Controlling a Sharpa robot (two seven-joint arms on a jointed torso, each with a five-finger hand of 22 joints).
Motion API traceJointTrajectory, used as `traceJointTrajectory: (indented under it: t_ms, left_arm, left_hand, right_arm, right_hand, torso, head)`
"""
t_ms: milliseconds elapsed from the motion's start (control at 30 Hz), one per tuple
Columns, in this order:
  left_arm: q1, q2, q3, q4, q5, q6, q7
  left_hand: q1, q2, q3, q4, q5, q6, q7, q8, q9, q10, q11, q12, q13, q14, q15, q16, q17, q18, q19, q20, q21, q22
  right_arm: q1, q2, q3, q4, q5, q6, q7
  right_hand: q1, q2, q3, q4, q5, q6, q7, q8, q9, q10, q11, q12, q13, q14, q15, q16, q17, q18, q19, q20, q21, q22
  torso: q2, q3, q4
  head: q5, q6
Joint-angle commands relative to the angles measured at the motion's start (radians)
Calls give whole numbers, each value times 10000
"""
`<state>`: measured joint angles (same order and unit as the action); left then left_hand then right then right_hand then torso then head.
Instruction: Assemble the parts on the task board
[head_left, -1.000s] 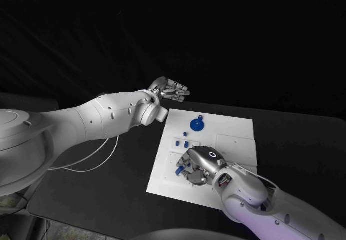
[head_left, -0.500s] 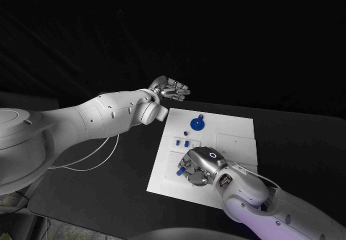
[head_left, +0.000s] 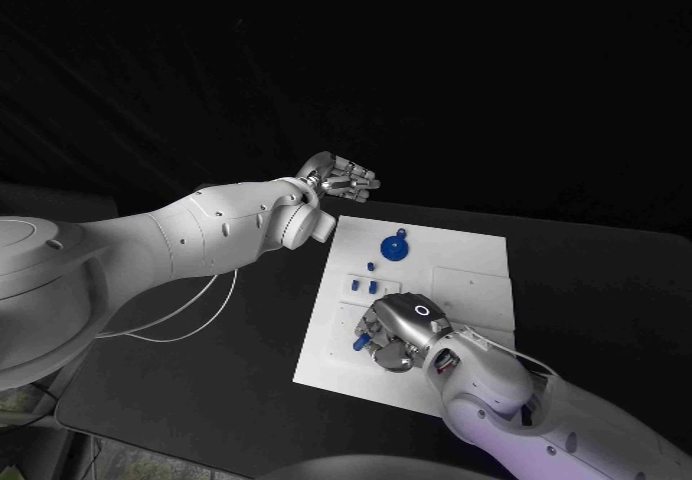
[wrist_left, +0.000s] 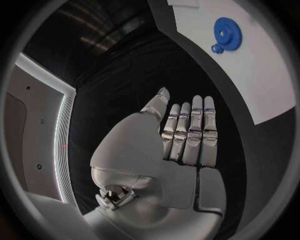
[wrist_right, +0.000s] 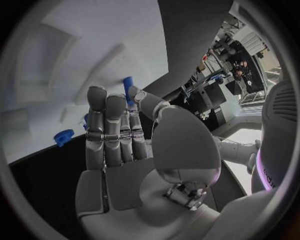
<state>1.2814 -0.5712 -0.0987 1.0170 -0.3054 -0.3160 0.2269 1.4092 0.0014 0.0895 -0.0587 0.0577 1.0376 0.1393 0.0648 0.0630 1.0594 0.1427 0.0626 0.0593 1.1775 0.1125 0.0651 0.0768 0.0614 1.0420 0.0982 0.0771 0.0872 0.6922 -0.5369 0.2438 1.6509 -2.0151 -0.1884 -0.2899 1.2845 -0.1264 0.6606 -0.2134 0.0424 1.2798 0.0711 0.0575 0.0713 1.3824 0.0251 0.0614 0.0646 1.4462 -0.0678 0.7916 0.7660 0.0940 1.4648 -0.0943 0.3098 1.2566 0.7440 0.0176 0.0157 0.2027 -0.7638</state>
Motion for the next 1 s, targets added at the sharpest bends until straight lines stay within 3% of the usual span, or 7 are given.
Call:
traceJointTrajectory:
  t_ms: [33, 200, 467, 667, 1000]
  left_arm:
    - [7, 27, 7, 0, -19, 114, 30]
    - [7, 43, 7, -13, -19, 122, 16]
    - [7, 64, 7, -29, -19, 137, -31]
    - [7, 68, 7, -31, -19, 140, -53]
    - [8, 57, 7, -32, -19, 144, -71]
  left_hand:
    - [-9, 103, -50, -5, -8, 53, 38, -27, -7, -57, 28, -24, -12, 47, 22, -23, 15, -120, 75, 16, 52, -10]
    - [-9, 103, -50, -5, -8, 53, 38, -27, -7, -57, 28, -24, -12, 47, 22, -23, 15, -120, 75, 16, 52, -10]
    - [-12, 102, -64, -1, -12, 51, 38, -26, -7, -73, 32, -25, -13, 37, 26, -23, 15, -119, 71, 20, 49, -19]
    - [-12, 102, -64, -1, -12, 51, 38, -26, -7, -73, 32, -25, -13, 37, 26, -23, 15, -119, 71, 20, 49, -19]
    - [-12, 102, -64, -1, -12, 51, 38, -26, -7, -73, 32, -25, -13, 37, 26, -23, 15, -119, 71, 20, 49, -19]
  right_arm:
    - [-6, 74, -8, 51, -504, 232, -254]
    - [48, 211, -60, 102, -613, 405, -320]
    - [270, 382, -361, 156, -742, 884, -401]
    - [374, 427, -522, 140, -759, 1225, -445]
    - [419, 391, -610, 74, -701, 1254, -520]
  right_hand:
    - [-30, 55, 72, -45, 59, 63, 7, 66, 8, 198, -144, 20, 6, -23, -74, -38, 25, 164, 363, -54, 48, 51]
    - [-30, 55, 72, -45, 59, 63, 7, 66, 8, 198, -144, 20, 6, -23, -74, -38, 25, 164, 363, -54, 48, 51]
    - [-41, 57, 39, -43, 59, 64, 10, 67, 8, 195, -145, 21, 7, -30, -72, -52, 35, 142, 355, -54, 18, 80]
    - [-58, 63, 6, -45, 60, 44, 18, 66, 3, 169, -140, 21, 6, -54, -65, -80, 28, 134, 329, -48, -80, 79]
    - [-119, -47, -168, 3, 108, -219, 101, 39, -30, -104, -66, 1, -7, -97, -7, -109, -22, 171, 286, 9, -414, 16]
  torso:
    - [-3, -5, -2]
    - [-8, -9, 7]
    - [-4, -13, 4]
    - [-4, -10, -3]
    - [3, 7, -13]
  head:
    - [-15, -3]
    - [-23, -2]
    - [-50, 7]
    - [-59, 7]
    - [-58, 10]
